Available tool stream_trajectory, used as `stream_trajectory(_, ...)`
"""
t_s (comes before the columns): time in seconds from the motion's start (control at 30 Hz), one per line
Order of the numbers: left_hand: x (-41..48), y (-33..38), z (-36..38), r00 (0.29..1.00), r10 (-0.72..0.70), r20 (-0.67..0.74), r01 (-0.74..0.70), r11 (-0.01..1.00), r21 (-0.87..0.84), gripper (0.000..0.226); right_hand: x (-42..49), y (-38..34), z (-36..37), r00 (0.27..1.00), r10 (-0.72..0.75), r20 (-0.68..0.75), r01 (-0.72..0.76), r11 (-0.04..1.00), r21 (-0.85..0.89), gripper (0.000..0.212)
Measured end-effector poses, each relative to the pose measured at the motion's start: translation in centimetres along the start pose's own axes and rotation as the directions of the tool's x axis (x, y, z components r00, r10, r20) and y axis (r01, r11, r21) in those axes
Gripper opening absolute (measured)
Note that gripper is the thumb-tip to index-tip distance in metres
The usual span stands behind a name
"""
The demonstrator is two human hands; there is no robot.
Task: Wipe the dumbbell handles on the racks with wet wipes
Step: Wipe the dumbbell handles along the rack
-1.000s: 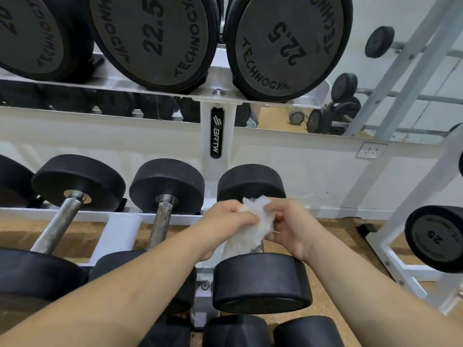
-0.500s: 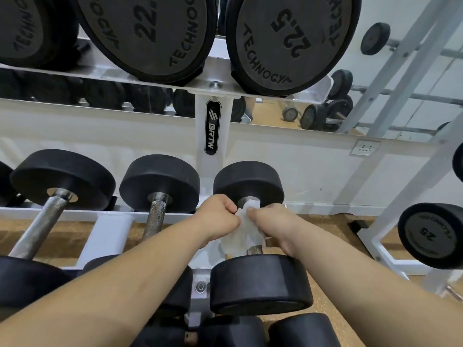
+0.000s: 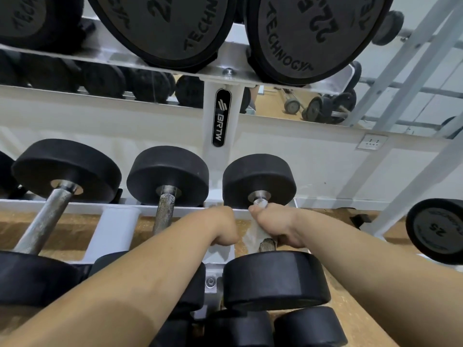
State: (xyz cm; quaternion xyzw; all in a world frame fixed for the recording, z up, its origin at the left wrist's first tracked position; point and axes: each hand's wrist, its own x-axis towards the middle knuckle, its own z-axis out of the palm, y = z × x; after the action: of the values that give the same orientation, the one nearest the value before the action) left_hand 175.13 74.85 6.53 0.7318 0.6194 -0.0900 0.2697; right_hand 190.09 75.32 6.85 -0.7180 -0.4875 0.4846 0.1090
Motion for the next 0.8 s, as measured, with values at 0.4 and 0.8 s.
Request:
stream_trajectory(0.4,-0.2,1.8,1.2,0.984,0.14,-0.112,-0.142,0.99,-0.004,0.021,1.6,-0.2,-0.5,0.996,-0.084,0.04,0.063,0.927,0.371,0.033)
stream_trajectory(0.8,0.2,1.7,0.7,0.99,0.099,-0.101,-0.1,0.995,0.003,0.025,1.4,-1.3,-0.9,0.994,-0.012,0.112,-0.032,0.922,0.385,0.024)
